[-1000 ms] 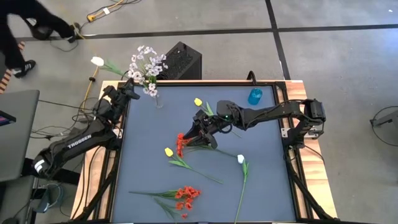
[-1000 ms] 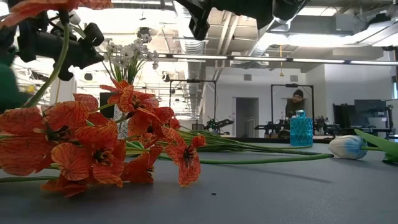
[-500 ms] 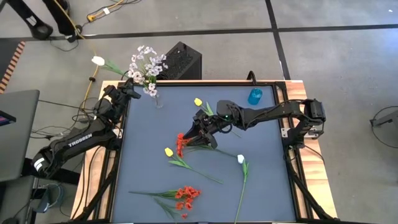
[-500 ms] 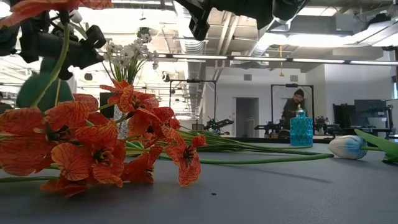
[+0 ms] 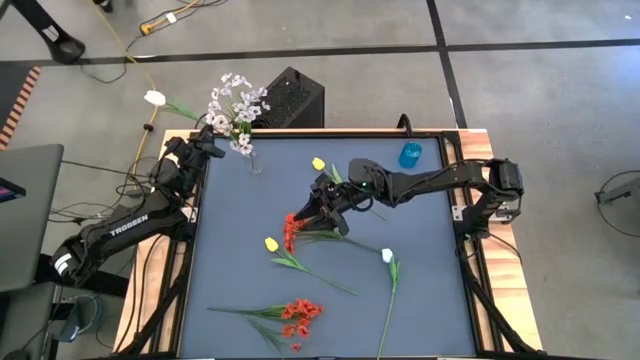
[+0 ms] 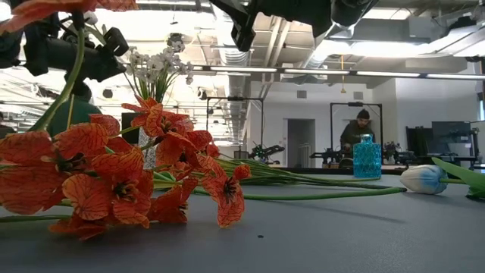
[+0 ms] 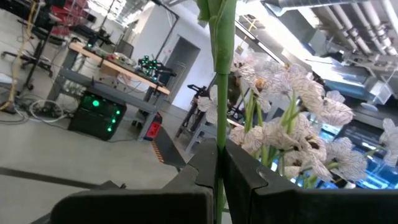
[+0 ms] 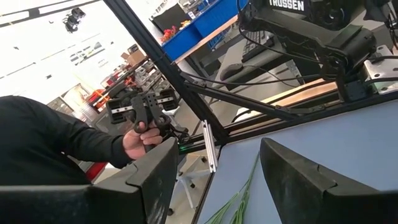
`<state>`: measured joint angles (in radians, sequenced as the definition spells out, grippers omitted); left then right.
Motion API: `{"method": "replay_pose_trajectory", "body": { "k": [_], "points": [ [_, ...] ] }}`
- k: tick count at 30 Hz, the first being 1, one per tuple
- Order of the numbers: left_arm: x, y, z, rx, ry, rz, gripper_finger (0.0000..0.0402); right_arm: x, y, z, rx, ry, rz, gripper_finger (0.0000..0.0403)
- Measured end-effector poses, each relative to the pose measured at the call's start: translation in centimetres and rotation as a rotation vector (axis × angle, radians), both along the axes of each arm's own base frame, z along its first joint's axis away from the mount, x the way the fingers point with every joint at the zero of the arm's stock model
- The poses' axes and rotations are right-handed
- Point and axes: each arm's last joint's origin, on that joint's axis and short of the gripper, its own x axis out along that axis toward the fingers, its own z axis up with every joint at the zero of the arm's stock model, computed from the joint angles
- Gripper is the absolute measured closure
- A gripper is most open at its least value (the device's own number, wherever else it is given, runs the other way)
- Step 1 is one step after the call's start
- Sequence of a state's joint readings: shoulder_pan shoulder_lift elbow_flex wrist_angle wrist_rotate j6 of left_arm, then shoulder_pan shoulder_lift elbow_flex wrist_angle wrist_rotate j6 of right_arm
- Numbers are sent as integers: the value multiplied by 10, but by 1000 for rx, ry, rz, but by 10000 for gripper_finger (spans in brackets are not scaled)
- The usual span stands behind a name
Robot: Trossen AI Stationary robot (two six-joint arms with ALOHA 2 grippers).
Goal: Sort flowers into vase by color
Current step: Put the top white tulip flower into the transparent vase
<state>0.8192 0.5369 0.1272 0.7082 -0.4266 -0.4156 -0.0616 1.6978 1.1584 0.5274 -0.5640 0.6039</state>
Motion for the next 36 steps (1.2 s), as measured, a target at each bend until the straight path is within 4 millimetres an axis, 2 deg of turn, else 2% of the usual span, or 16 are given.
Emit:
{"method": "replay_pose_trajectory", "body": {
  "k": [15, 26, 36],
  "points": [
    [8, 7, -10, -63, 45, -10, 401, 0, 0, 0, 21, 11, 0, 148],
    [7, 5, -3, 12, 65, 6, 401, 0, 9, 0, 21, 12, 23, 148],
    [11, 3, -3, 40, 129, -35, 401, 0, 8, 0, 17, 10, 20, 148]
  ]
}}
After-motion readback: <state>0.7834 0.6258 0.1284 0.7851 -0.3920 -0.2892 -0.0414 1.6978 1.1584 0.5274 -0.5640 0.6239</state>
